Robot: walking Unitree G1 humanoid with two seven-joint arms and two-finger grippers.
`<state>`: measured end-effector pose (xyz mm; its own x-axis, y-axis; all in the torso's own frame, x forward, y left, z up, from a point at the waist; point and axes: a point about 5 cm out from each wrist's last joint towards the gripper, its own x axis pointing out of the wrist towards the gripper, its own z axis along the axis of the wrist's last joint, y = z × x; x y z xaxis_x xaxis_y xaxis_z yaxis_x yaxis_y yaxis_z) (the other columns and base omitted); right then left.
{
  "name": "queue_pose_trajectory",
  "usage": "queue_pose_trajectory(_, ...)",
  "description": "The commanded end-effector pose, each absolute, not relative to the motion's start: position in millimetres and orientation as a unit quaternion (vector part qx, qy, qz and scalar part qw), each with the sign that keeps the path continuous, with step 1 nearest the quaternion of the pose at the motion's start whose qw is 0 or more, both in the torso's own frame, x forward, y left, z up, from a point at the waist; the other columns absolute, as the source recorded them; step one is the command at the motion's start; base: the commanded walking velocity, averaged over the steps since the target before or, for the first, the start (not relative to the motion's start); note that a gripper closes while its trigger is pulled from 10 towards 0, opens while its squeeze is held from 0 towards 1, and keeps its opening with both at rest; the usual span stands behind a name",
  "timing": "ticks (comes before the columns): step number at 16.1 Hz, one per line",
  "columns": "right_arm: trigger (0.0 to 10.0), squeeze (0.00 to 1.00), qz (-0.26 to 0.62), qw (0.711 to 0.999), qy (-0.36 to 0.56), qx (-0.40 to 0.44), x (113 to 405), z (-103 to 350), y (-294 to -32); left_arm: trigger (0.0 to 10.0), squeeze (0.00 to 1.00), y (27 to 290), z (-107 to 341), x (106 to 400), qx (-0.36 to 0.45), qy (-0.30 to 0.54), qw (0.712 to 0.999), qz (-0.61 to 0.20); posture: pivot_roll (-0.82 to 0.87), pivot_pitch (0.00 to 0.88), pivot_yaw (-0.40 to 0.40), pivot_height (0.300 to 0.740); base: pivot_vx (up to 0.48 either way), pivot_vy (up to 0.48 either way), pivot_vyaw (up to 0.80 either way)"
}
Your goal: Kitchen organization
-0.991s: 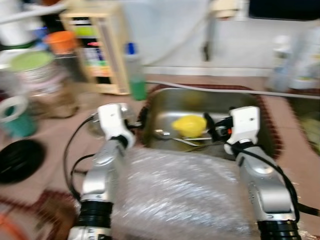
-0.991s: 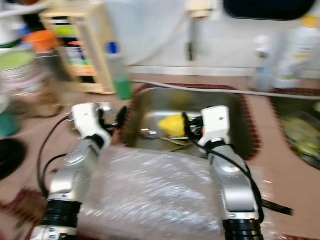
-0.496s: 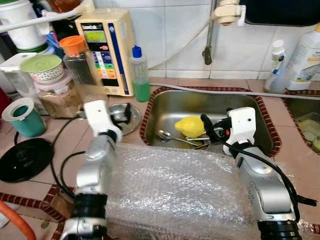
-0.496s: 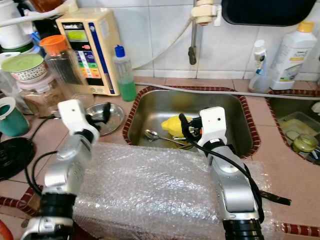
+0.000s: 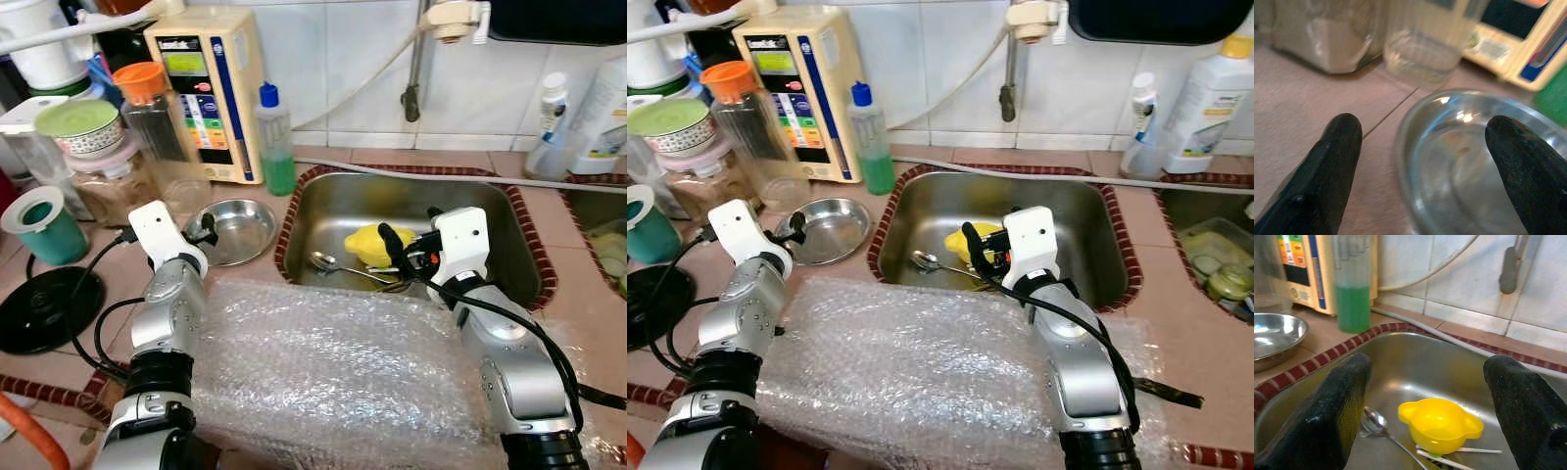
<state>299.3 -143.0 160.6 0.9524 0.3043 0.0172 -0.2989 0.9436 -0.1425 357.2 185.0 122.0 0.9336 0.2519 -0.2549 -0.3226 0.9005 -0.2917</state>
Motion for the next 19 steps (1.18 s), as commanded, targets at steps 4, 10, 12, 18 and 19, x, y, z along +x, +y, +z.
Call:
queue_pose_trajectory(4, 10.0, 0.00, 0.242, 0.968, -0.024, -0.056, 287.1, 166.0, -124.0, 10.0, 0.00, 185.4, 119.3, 367.4, -0.193, 0.153, 0.956, 0.158, -0.09, 0.000, 0.128, 0.740, 0.000, 0.000, 0.00)
queue_pose_trajectory(10, 10.0, 0.00, 0.356, 0.934, 0.023, -0.036, 265.0, 156.0, -113.7, 5.7, 0.00, 181.1, 117.0, 377.6, -0.220, 0.197, 0.946, 0.131, -0.11, 0.000, 0.136, 0.740, 0.000, 0.000, 0.00)
queue_pose_trajectory(12, 10.0, 0.00, 0.368, 0.929, 0.028, -0.037, 263.6, 156.0, -113.6, 0.0, 0.00, 183.5, 112.1, 376.0, -0.219, 0.212, 0.943, 0.134, -0.11, 0.000, 0.137, 0.740, 0.000, 0.000, 0.00)
queue_pose_trajectory(18, 10.0, 0.00, 0.394, 0.918, 0.039, -0.031, 262.4, 159.1, -115.5, 0.0, 0.00, 197.7, 106.0, 372.3, -0.172, 0.219, 0.948, 0.152, -0.09, 0.000, 0.128, 0.740, 0.000, 0.000, 0.00)
queue_pose_trajectory(19, 10.0, 0.00, 0.396, 0.917, 0.040, -0.033, 262.5, 158.9, -115.8, 0.0, 0.00, 198.9, 105.7, 371.9, -0.172, 0.213, 0.950, 0.153, -0.09, 0.000, 0.126, 0.740, 0.000, 0.000, 0.00)
